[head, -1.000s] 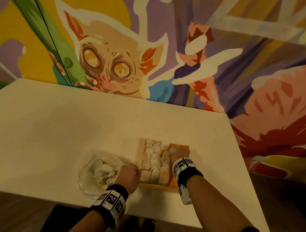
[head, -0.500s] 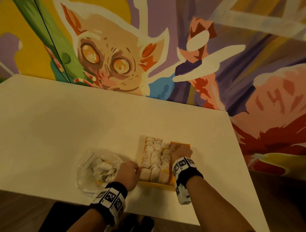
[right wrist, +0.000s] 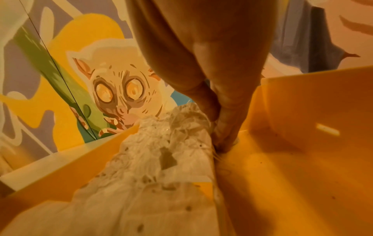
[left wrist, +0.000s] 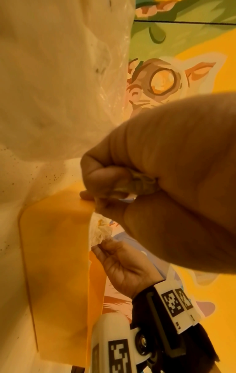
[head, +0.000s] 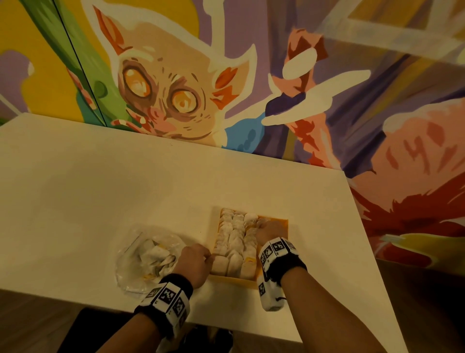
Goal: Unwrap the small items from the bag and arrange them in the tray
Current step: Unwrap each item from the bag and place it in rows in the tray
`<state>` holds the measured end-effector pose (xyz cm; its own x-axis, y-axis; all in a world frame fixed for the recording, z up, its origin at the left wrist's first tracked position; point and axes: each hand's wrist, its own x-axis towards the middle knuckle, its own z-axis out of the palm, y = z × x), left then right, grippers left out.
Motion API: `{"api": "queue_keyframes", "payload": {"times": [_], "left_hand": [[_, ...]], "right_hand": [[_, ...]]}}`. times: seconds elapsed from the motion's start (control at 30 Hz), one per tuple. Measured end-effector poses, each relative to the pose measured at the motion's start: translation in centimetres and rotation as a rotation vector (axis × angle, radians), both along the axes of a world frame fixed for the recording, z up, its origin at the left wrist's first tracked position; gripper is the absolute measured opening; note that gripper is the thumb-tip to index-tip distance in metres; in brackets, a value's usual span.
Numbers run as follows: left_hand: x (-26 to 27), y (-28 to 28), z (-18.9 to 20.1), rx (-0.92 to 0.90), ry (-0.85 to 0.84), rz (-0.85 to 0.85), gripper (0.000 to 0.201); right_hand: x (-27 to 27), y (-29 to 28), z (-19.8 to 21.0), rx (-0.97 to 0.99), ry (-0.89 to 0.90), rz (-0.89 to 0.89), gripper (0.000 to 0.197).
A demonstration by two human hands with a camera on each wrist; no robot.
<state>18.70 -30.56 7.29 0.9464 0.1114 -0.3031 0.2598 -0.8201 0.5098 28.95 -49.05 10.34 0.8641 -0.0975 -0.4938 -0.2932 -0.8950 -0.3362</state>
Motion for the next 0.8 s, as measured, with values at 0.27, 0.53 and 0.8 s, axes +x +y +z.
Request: {"api": "queue_keyframes", "payload": {"times": [0.27, 0.53, 0.8], "left_hand": [[0.2, 0.1, 0.2, -0.015, -0.011, 0.011, 0.028], [0.1, 0.0, 3.2, -0.63, 0.079, 0.398, 0.047], [-0.5, 1.0, 6.9, -1.26, 0.237, 0.456, 0.072]], "right_hand": [[-0.7, -0.5, 1.3, -0.028, 0.013, 0.018, 0.039], [-2.4, -0.3, 2.0, 0.245, -0.296, -0.253, 0.015], [-8.2, 3.5, 5.8, 0.695, -0.371, 0.2, 0.01]]}}
